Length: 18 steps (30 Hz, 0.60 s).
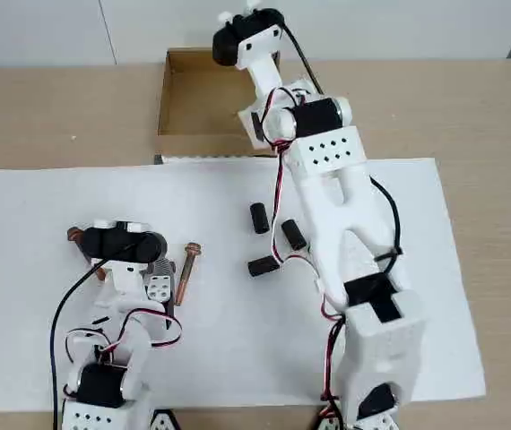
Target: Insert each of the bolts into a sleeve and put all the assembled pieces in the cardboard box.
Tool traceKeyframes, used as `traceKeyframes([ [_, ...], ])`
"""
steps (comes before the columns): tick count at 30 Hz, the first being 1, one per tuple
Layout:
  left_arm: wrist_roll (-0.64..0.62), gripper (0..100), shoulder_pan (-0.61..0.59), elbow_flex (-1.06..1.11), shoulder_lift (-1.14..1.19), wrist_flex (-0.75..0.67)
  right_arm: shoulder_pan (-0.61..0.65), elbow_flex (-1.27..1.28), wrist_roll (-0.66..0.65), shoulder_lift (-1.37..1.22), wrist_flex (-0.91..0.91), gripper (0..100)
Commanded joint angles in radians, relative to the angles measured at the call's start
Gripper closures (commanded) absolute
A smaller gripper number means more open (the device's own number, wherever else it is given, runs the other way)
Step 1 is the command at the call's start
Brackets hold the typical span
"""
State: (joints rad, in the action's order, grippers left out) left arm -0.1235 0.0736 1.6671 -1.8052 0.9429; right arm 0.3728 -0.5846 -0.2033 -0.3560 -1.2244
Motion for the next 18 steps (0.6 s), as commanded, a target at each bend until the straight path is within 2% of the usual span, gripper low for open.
traceKeyframes([
  [1,0.0,99,-0.008,-0.002,-0.012,0.002,0.016,-0.051,-0.003,0.082,-0.127,96.7],
  [4,0.0,99,-0.008,-0.002,-0.012,0.002,0.022,-0.051,0.002,0.081,-0.231,96.9],
  [11,0.0,99,-0.008,-0.002,-0.012,0.002,0.022,-0.049,0.144,0.077,-0.44,96.6],
  [18,-0.002,99,-0.008,-0.002,-0.012,0.002,0.036,0.023,0.201,0.047,-0.467,96.6],
])
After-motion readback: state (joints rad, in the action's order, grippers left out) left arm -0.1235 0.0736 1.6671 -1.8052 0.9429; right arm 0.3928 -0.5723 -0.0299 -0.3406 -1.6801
